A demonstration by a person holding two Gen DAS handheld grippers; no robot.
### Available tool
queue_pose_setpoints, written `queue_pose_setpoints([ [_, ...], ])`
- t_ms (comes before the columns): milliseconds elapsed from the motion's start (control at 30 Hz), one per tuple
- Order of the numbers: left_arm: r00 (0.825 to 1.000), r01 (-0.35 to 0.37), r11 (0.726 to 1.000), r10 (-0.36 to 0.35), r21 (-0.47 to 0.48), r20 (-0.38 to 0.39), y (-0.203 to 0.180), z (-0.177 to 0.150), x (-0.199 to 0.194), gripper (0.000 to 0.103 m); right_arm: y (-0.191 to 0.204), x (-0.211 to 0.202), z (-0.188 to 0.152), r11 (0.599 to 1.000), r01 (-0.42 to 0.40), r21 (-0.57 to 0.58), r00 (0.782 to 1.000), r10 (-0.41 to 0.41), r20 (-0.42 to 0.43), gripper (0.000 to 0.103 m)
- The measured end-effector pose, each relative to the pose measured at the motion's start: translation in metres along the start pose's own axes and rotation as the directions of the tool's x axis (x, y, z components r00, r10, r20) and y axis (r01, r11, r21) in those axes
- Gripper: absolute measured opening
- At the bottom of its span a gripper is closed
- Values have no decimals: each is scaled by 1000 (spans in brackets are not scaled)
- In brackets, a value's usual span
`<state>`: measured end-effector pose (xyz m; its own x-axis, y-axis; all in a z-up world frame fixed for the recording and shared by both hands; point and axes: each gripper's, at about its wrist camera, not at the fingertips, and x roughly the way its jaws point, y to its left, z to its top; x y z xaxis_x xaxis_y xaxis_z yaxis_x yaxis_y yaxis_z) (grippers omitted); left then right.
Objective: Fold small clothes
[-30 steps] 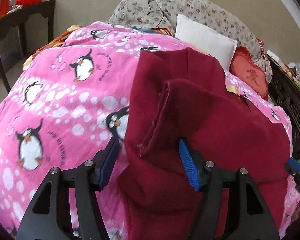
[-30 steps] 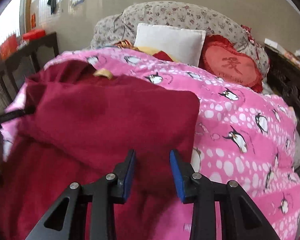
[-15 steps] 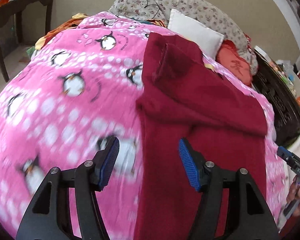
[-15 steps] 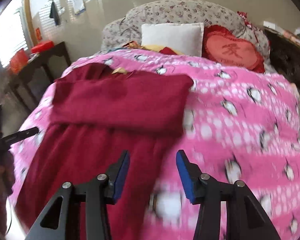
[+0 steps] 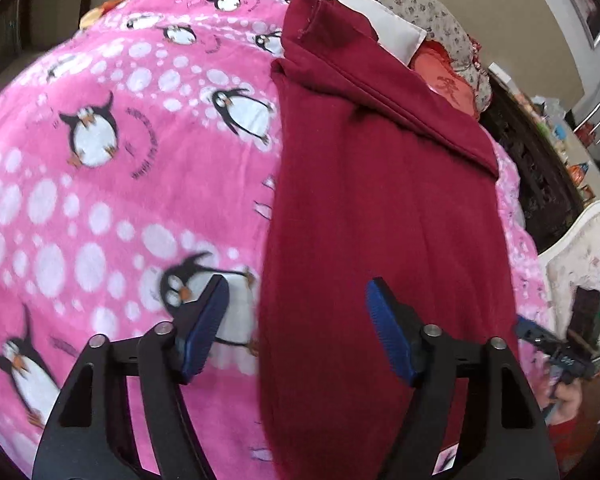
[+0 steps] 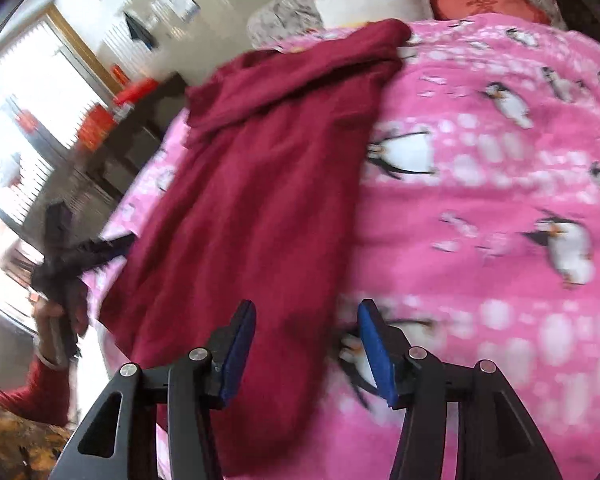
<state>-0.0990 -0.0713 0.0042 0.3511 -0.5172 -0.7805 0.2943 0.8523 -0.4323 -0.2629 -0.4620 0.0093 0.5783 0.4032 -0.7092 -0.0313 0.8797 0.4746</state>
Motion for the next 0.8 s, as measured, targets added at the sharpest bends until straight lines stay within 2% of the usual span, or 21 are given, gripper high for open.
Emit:
queue_pose_setpoints([
  [33, 1000, 10, 1000, -10, -7, 4, -2, -1, 2, 76, 2, 8, 0, 1000, -23, 4, 1000, 23, 2, 28],
  [100, 1000, 6, 1000, -6, 18, 13, -8, -2, 7, 76, 11, 17, 4, 999, 9, -39, 1000, -9, 0, 11],
  [233, 1000, -2, 999, 2, 52, 6, -11, 0, 8, 76, 33, -11, 7, 982, 114, -153, 992, -104, 71, 9],
  [333, 1000, 14, 998, -16, 53, 25, -5, -4, 7, 76, 26, -27, 2, 961, 225, -160, 973, -214, 86, 7],
  [400, 999, 13, 999, -15, 45, 38, -5, -5, 8, 76, 8, -19, -4, 968, 231, -100, 973, -227, 46, 7],
  [467, 999, 1, 999, -3, 48, 38, -6, -7, 7, 76, -4, -18, -8, 984, 176, -22, 983, -174, 53, 7],
  [500, 1000, -3, 999, 2, 50, 30, -7, -8, 5, 76, -7, -23, -10, 994, 109, 28, 991, -110, 72, 10],
  [567, 1000, 11, 999, -11, 41, 10, -8, -11, -2, 76, -7, -31, -14, 998, 31, 58, 995, -36, 89, 35],
  [600, 1000, 31, 999, -31, 30, -1, -6, -14, -7, 76, -6, -38, -17, 998, 0, 65, 996, -6, 92, 56],
  [700, 999, 41, 999, -40, 14, -17, -3, -23, -16, 76, -2, -40, -26, 996, -48, 69, 998, 44, 50, 59],
  [800, 999, 19, 1000, -19, 6, -25, 0, -33, -20, 77, 4, -32, -33, 998, -38, 44, 999, 38, 14, 59],
])
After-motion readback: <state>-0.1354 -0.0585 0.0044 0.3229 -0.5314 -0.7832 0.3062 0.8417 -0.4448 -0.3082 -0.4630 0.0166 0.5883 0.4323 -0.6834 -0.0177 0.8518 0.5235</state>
